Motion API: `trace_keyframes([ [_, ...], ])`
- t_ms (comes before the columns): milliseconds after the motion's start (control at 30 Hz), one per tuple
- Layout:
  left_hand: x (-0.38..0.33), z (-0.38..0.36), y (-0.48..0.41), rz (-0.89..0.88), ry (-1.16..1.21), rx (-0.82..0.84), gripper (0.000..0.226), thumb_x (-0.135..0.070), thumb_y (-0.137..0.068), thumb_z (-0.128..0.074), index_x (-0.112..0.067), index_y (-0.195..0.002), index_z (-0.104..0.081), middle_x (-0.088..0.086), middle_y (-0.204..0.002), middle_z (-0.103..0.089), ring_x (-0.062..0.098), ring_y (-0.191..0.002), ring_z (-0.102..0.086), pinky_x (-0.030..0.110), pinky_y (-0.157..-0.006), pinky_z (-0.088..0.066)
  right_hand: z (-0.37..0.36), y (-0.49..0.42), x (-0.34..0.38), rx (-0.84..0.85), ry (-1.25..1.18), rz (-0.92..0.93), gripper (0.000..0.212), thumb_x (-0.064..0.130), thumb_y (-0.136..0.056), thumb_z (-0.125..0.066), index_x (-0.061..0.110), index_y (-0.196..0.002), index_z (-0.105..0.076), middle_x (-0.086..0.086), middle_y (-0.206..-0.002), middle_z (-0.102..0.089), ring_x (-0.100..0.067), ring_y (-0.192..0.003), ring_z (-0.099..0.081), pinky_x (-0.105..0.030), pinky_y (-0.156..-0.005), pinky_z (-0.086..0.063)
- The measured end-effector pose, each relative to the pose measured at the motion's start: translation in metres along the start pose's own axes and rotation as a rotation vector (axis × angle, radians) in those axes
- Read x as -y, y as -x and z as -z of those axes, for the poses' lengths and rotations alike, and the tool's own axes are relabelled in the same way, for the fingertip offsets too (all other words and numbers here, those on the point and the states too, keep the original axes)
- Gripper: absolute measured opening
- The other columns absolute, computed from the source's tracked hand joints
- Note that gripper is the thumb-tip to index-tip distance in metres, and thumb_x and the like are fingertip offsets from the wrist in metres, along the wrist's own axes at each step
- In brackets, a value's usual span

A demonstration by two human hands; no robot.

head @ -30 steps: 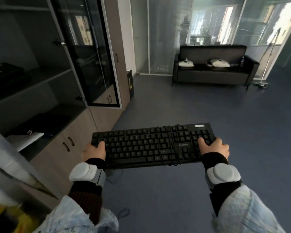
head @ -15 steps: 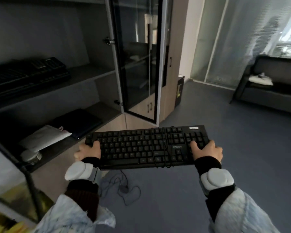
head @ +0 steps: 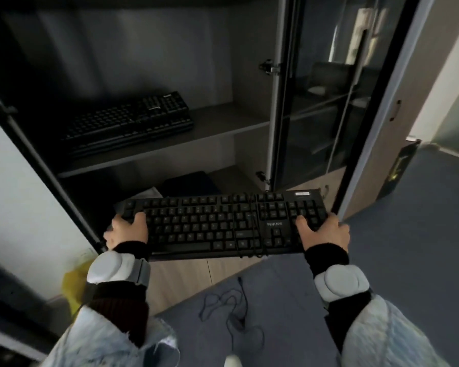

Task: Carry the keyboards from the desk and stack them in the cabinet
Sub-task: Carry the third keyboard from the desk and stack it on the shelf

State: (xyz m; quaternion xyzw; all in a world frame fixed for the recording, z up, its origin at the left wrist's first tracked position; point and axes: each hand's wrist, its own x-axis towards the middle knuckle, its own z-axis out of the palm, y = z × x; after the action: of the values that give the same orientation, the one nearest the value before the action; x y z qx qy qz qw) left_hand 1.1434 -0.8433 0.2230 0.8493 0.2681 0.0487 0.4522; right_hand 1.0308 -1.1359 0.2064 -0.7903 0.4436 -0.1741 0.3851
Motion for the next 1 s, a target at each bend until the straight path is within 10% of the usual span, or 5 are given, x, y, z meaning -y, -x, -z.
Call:
trace_keyframes([
  [1000, -0.215, 0.055, -0.371, 0.016, 0.018, -0.519, 0.064, -0.04, -0.087, -0.048, -0.006, -0.141, -0.04, 0.032, -0.136, -0.045, 0.048, -0.126, -0.042, 0.05, -0.109, -0.033, -0.271, -0.205, 0.45, 0.367, -0.139, 0.6, 0.064, 0.052, -0.086, -0.051, 0.005, -0.129, -0.05, -0.023, -0.13, -0.049, -0.038, -0.123, -0.043, -0.036, -0.106, -0.035],
])
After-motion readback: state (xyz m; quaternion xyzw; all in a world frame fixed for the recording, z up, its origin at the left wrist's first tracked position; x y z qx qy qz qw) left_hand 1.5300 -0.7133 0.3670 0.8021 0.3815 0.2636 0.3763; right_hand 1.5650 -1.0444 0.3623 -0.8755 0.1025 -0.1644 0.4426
